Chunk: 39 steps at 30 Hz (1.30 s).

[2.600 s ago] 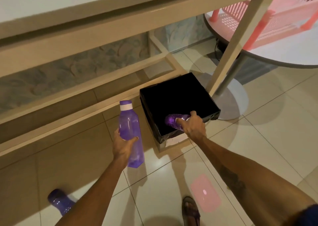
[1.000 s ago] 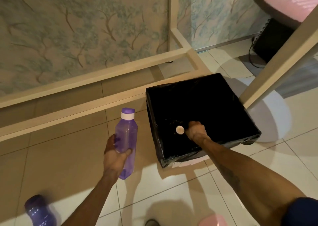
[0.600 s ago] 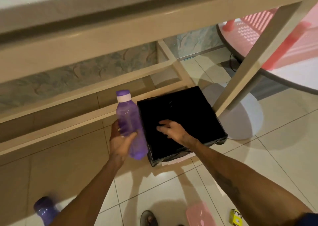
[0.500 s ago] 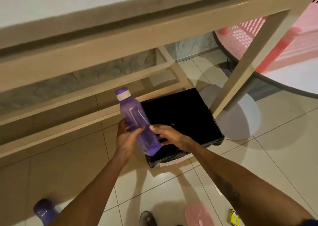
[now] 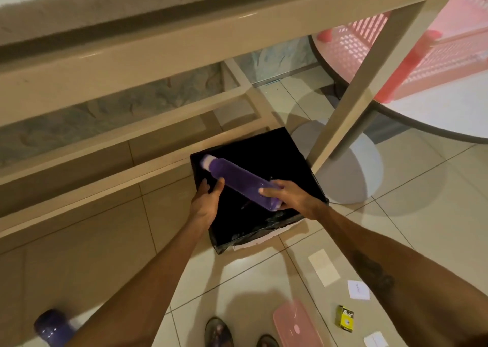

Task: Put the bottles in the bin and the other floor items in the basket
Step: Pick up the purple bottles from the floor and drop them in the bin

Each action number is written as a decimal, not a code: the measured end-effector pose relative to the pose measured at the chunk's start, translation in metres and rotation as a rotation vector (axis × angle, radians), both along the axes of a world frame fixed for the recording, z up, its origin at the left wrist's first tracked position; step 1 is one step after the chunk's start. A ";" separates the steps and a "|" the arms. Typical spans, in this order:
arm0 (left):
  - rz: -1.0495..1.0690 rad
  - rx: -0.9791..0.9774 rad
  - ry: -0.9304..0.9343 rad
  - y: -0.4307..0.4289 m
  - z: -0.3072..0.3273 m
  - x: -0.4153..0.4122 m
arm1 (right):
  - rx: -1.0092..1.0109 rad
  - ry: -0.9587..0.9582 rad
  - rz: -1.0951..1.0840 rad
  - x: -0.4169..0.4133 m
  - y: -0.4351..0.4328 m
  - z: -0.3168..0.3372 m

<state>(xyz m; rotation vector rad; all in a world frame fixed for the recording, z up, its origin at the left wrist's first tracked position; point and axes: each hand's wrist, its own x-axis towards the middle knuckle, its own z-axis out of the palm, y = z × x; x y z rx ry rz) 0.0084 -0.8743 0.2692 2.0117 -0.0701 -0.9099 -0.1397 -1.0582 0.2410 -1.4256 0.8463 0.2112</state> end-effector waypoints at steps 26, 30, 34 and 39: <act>-0.480 0.645 -0.606 0.144 -0.212 0.082 | -0.840 0.632 0.528 0.099 0.018 -0.233; -0.487 0.640 -0.569 0.152 -0.201 0.072 | -0.900 0.655 0.616 0.092 0.029 -0.226; -0.522 0.670 -0.610 0.153 -0.161 0.059 | -0.965 0.592 0.605 0.083 0.040 -0.183; -0.532 0.701 -0.663 0.151 -0.103 0.040 | -0.972 0.474 0.468 0.066 0.051 -0.121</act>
